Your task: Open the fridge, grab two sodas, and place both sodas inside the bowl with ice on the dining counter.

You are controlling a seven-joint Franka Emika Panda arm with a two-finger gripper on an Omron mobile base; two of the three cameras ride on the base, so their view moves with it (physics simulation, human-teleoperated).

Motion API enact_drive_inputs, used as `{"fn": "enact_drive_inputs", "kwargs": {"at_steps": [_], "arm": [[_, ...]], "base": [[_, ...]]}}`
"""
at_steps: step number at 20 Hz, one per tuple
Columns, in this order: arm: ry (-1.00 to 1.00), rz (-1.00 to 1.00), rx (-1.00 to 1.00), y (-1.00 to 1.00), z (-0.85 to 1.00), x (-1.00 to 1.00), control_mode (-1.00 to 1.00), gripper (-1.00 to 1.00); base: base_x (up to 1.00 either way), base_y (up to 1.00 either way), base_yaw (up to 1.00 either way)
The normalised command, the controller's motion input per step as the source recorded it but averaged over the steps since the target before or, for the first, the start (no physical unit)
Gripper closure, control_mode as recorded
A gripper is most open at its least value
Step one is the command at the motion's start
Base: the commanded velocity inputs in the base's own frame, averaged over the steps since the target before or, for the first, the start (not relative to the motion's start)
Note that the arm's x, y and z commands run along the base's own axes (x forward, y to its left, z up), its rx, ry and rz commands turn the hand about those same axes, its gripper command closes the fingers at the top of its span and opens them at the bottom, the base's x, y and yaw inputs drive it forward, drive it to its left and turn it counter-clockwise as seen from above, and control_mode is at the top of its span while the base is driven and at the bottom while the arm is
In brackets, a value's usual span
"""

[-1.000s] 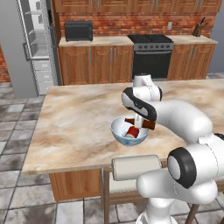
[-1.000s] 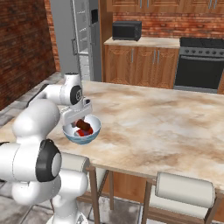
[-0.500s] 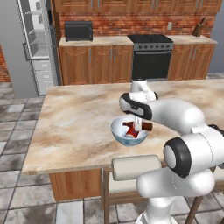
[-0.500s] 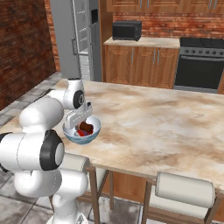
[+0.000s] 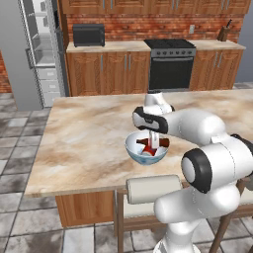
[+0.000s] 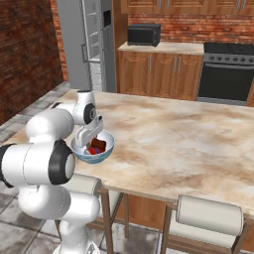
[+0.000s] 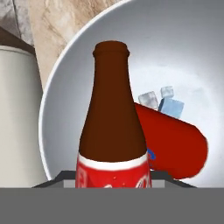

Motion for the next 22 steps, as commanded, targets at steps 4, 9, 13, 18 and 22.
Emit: {"fn": "enact_drive_inputs", "kwargs": {"at_steps": [4,9,13,18,22], "arm": [[0.00,0.07,0.00,0.07,-0.14,0.05,-1.00,1.00],[0.00,0.07,0.00,0.00,-0.14,0.07,-1.00,1.00],[0.00,0.07,0.00,0.00,-0.11,0.08,-1.00,1.00],[0.00,0.07,0.00,0.00,-0.08,0.08,-1.00,1.00],[0.00,0.06,0.00,0.00,-0.13,0.02,-1.00,1.00]], "base": [[0.00,0.00,0.00],[0.00,0.00,0.00],[0.00,0.00,0.00],[0.00,0.00,0.00],[0.00,0.00,0.00]]}}
